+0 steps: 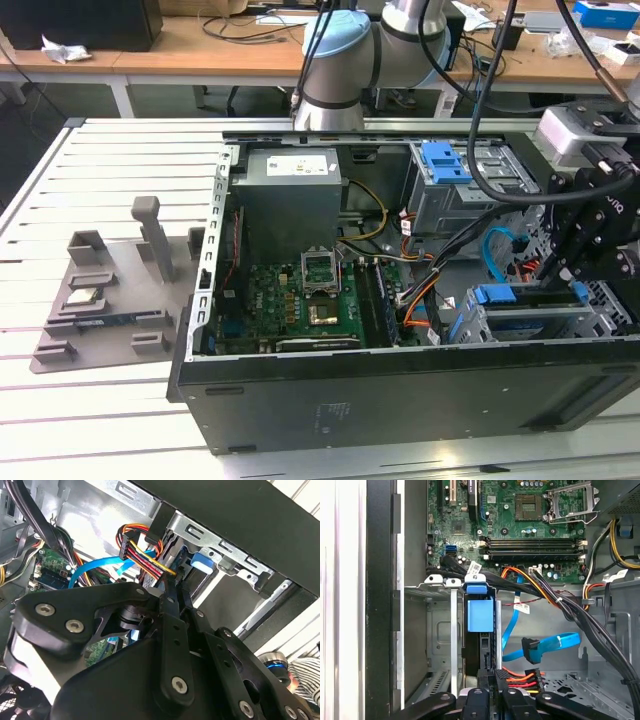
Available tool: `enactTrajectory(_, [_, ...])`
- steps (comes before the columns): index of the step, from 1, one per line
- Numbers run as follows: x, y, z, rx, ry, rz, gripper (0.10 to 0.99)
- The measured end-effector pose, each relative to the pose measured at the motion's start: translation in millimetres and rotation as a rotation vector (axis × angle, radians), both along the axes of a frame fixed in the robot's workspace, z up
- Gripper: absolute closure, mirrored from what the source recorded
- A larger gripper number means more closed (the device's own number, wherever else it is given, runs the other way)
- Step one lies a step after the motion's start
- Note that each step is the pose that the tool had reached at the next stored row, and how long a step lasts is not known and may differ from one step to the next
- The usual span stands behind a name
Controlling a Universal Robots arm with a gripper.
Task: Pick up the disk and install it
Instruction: 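Insert the first disk wire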
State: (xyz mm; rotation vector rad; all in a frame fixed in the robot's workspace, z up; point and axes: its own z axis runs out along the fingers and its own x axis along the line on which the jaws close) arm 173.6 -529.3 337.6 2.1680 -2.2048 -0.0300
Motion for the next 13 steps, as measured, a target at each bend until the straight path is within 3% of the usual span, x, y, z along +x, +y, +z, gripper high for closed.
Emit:
enactTrajectory(2, [0.0, 0.0, -0.5, 0.001, 0.0001, 0.0, 0.91])
enactTrajectory(3, [0.0, 0.0, -0.5, 0.001, 0.0, 0.0, 0.843])
enactTrajectory(5, [0.0, 0.0, 0.7, 0.0, -0.0001, 0.0, 0.843])
enactTrajectory(8, [0.0, 0.4, 14.0, 0.0, 0.0, 0.0, 0.843])
enactTrajectory(11, [0.0, 1.4, 21.1, 0.0, 0.0, 0.0, 0.843])
enactTrajectory(12, [0.0, 1.5, 22.8, 0.0, 0.0, 0.0, 0.859])
enactTrajectory(13, [0.0, 1.7, 28.8, 0.0, 0.0, 0.0, 0.98])
